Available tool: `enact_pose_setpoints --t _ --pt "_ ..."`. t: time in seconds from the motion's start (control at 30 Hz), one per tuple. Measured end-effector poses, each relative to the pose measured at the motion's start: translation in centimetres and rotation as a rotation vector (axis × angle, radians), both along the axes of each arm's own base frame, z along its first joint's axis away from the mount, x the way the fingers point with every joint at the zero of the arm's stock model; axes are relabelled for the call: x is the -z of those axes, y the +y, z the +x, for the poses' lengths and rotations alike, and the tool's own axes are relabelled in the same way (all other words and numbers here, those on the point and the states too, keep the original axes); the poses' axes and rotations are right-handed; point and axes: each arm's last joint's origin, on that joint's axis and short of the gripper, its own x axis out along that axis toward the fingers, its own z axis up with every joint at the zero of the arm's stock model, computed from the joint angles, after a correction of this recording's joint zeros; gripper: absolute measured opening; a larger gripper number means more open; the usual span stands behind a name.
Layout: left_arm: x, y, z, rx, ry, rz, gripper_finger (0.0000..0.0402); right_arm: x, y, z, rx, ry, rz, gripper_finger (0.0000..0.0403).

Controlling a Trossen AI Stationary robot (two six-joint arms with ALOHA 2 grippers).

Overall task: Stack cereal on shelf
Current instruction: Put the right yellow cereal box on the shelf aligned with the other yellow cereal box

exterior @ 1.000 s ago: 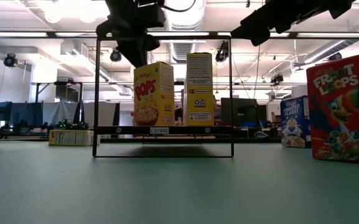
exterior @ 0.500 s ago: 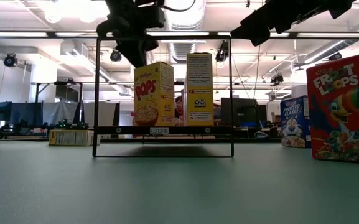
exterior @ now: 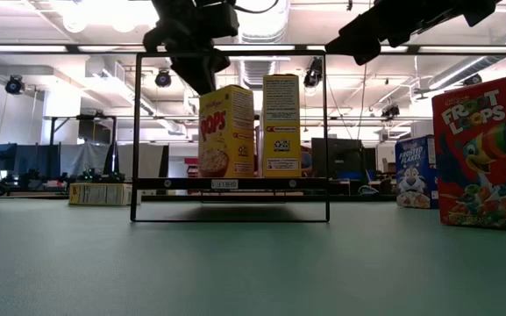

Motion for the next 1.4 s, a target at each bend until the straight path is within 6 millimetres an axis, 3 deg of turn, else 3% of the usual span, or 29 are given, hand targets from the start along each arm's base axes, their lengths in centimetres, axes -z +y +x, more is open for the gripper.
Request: enact_pose_setpoints --t 0.43,0.83,1.4 --pt "-2.4 -0.7 0.5 -0.049 -0.102 0.028 0.0000 0.0 0.0 0.0 0.000 0.000 0.000 0.0210" --pt "-1.0 -4.5 2.6 0.066 -0.124 -0.007 0.0000 0.0 0.0 0.0 0.000 0.001 0.000 0.0210" --pt "0.0 -4.8 2.9 0.130 -0.062 -0.009 0.0000 0.0 0.0 0.0 0.000 0.003 0.000 0.0210"
